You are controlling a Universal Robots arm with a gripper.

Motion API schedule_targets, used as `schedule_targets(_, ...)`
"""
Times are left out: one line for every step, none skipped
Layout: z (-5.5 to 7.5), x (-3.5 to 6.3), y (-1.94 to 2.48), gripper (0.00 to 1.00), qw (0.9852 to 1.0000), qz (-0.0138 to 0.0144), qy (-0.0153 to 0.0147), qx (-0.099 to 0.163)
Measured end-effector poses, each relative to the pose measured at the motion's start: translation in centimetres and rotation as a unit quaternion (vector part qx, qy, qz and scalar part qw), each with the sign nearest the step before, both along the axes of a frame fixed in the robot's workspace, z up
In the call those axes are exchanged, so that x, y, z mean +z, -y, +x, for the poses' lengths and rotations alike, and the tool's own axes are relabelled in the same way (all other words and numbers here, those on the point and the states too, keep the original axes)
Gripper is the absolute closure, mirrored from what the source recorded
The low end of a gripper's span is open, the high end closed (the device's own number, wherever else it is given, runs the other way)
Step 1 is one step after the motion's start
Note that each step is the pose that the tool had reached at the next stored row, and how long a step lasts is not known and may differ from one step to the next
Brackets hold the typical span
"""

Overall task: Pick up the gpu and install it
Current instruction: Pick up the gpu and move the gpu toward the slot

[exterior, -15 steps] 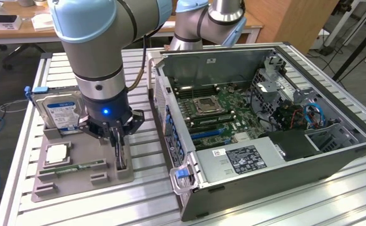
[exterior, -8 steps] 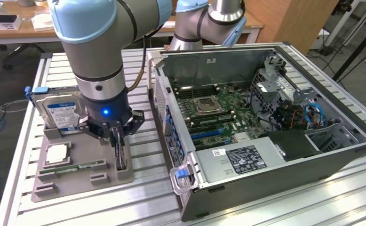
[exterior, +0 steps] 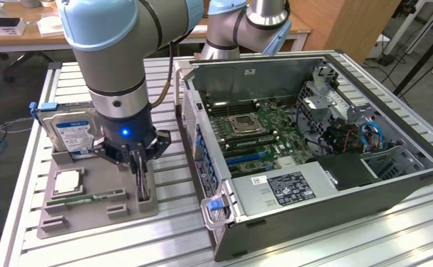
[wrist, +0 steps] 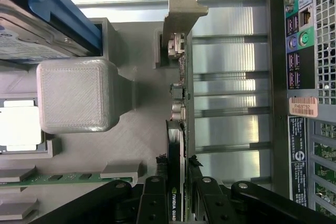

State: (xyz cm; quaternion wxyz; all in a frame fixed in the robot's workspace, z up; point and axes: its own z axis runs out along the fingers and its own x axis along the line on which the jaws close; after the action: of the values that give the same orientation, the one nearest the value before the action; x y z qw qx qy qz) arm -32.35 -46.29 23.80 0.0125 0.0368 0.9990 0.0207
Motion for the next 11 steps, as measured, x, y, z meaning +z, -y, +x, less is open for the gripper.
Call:
schedule_targets(0.0, 0.10, 0.00, 0.74, 1.0000, 0.0000, 0.0000, 0.000)
schedule_targets(0.0, 0.22, -0.01, 0.74, 1.0000, 0.0001, 0.0000, 0.000)
schedule_targets(0.0, 0.34, 0.00, 0.74, 1.0000, 0.0001, 0.0000, 0.000)
schedule_targets(0.0, 0.44, 0.00, 0.74, 1.0000, 0.0001, 0.0000, 0.000)
schedule_targets(0.0, 0.55, -0.01, 0.74, 1.0000, 0.0001, 0.0000, 0.000)
schedule_targets(0.0, 0.68, 0.00, 0.74, 1.0000, 0.0001, 0.0000, 0.000)
schedule_targets(0.0, 0.83, -0.01, 0.74, 1.0000, 0.0001, 0.0000, 0.000)
schedule_targets(0.0, 1.03, -0.01, 0.74, 1.0000, 0.0001, 0.0000, 0.000)
schedule_targets(0.0, 1.21, -0.01, 0.74, 1.0000, 0.0001, 0.0000, 0.000)
schedule_targets(0.0, 1.41, -0.01, 0.74, 1.0000, 0.0000, 0.0000, 0.000)
schedule_targets(0.0, 1.57, -0.01, 0.74, 1.0000, 0.0001, 0.0000, 0.000)
